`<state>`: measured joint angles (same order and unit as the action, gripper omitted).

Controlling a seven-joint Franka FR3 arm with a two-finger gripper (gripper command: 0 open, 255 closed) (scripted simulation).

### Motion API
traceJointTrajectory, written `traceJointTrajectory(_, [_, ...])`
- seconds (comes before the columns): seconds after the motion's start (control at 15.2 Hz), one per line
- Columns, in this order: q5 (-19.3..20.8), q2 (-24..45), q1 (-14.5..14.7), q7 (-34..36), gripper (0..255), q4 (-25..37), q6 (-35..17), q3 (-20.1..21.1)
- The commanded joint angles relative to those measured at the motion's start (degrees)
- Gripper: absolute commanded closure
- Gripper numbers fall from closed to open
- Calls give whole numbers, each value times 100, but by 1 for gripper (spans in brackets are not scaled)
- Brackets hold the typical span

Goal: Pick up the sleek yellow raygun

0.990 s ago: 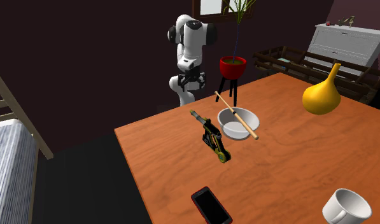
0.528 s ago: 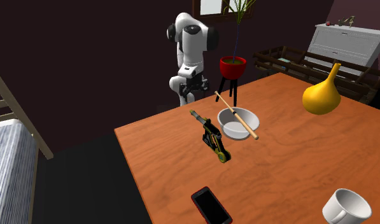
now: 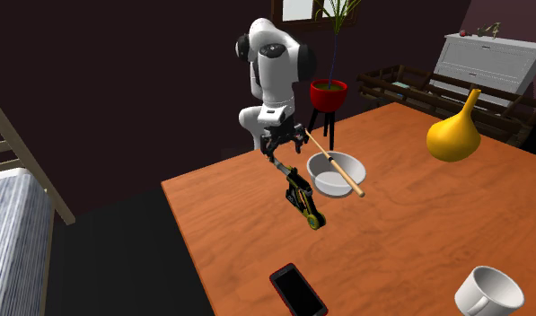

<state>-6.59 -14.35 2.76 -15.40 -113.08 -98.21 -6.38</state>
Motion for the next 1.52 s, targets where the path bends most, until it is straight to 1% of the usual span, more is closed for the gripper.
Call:
traceJointTrajectory(0.0, [-165,410,42,-191,0,400,-83,-48])
traceJointTrajectory(0.13, [-339,807,69,-367,0,823,-121,-78])
traceJointTrajectory(0.2, [-361,854,69,-388,0,875,-123,-79])
traceJointTrajectory(0.66, [-383,847,71,-482,0,287,-696,-69])
traceJointTrajectory(0.79, [-383,847,71,-482,0,286,-696,-69])
traceJointTrajectory(0.86, [-382,833,72,-479,255,276,-694,-68])
traceJointTrajectory(1.45, [-383,847,72,-482,255,287,-696,-70])
